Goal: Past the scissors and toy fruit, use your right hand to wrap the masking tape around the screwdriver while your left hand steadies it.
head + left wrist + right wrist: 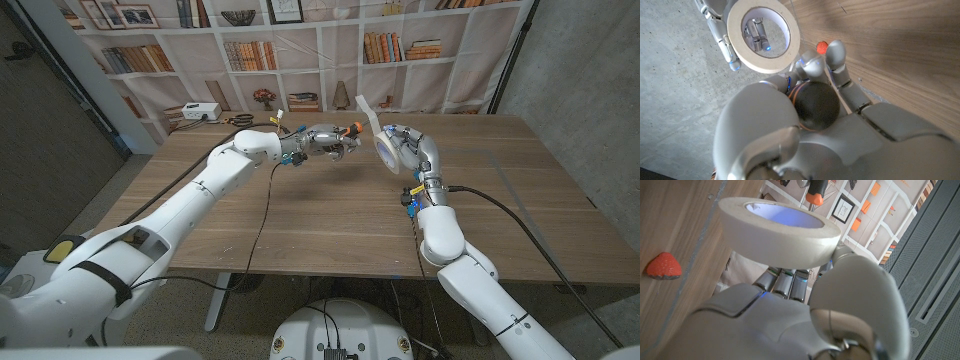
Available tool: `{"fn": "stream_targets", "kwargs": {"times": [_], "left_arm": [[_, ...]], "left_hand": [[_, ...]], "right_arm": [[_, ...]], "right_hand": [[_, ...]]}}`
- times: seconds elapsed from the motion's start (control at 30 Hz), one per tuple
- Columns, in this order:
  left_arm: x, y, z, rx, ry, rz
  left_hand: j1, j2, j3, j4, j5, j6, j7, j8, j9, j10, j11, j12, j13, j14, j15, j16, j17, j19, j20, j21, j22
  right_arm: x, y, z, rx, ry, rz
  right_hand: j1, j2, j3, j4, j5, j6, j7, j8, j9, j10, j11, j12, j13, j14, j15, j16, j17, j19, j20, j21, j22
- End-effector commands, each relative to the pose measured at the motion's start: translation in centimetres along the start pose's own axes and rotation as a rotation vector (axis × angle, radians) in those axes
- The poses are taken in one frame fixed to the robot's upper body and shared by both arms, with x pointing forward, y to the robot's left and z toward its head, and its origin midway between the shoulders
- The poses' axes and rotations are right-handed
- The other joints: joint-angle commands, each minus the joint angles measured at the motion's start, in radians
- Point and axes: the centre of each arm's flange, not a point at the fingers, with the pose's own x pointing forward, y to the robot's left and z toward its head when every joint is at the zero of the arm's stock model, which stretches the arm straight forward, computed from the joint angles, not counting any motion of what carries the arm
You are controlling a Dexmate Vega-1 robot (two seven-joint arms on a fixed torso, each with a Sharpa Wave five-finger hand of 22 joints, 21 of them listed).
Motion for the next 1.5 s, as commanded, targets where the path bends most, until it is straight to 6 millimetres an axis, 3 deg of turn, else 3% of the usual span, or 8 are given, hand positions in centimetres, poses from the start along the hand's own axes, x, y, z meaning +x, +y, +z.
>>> {"fn": "stream_targets", "kwargs": {"times": [0.03,0.5,1.13,1.5], "left_arm": [[-0.5,-0.9,0.4,-0.004,0.013,-0.019],[0.1,-2.4,0.4,-0.096,0.006,-0.098],[0.4,-3.7,-1.5,-0.536,-0.062,-0.301],[0.5,-4.8,-1.4,-0.609,-0.084,-0.396]], "left_hand": [[-0.001,0.024,0.035,0.03,-0.007,0.001,0.0,0.011,0.0,-0.005,0.002,0.007,0.0,0.008,-0.002,0.003,0.002,0.005,-0.092,0.008,0.003],[-0.001,0.024,0.037,0.029,-0.011,0.0,0.0,0.017,0.002,-0.002,0.003,0.009,-0.002,0.009,-0.002,0.003,0.002,0.005,-0.093,0.005,0.003],[-0.001,0.026,0.039,0.027,-0.017,-0.009,0.007,0.025,0.004,-0.006,0.006,0.017,0.003,0.011,-0.002,0.002,0.001,0.006,-0.09,0.002,-0.003],[0.002,0.03,0.043,0.025,-0.021,-0.018,0.018,0.033,0.012,-0.008,0.013,0.02,0.002,0.012,-0.003,0.006,0.007,0.009,-0.093,0.002,-0.003]], "right_arm": [[-0.1,-0.2,-0.7,-0.036,-0.003,-0.011],[-0.4,-1.0,-0.4,-0.04,-0.021,-0.034],[0.2,-0.5,0.2,-0.071,-0.035,-0.028],[0.8,-0.3,0.5,-0.134,-0.057,-0.062]], "right_hand": [[0.065,0.068,0.03,-0.026,0.0,0.091,0.09,0.004,0.004,0.049,-0.058,0.007,0.006,-0.002,-0.149,-0.001,0.001,-0.003,-0.03,0.009,-0.002],[0.062,0.067,0.032,-0.027,-0.002,0.094,0.09,0.0,0.001,0.049,-0.058,0.002,-0.004,-0.004,-0.149,-0.001,0.001,-0.012,-0.031,0.029,-0.023],[0.059,0.066,0.035,-0.029,-0.004,0.097,0.089,-0.002,0.001,0.048,-0.058,0.005,-0.003,-0.005,-0.149,-0.002,0.0,-0.017,-0.033,0.054,-0.044],[0.057,0.065,0.036,-0.03,-0.005,0.095,0.088,-0.003,0.004,0.046,-0.059,0.006,-0.001,-0.006,-0.149,-0.003,0.001,-0.027,-0.037,0.064,-0.053]]}}
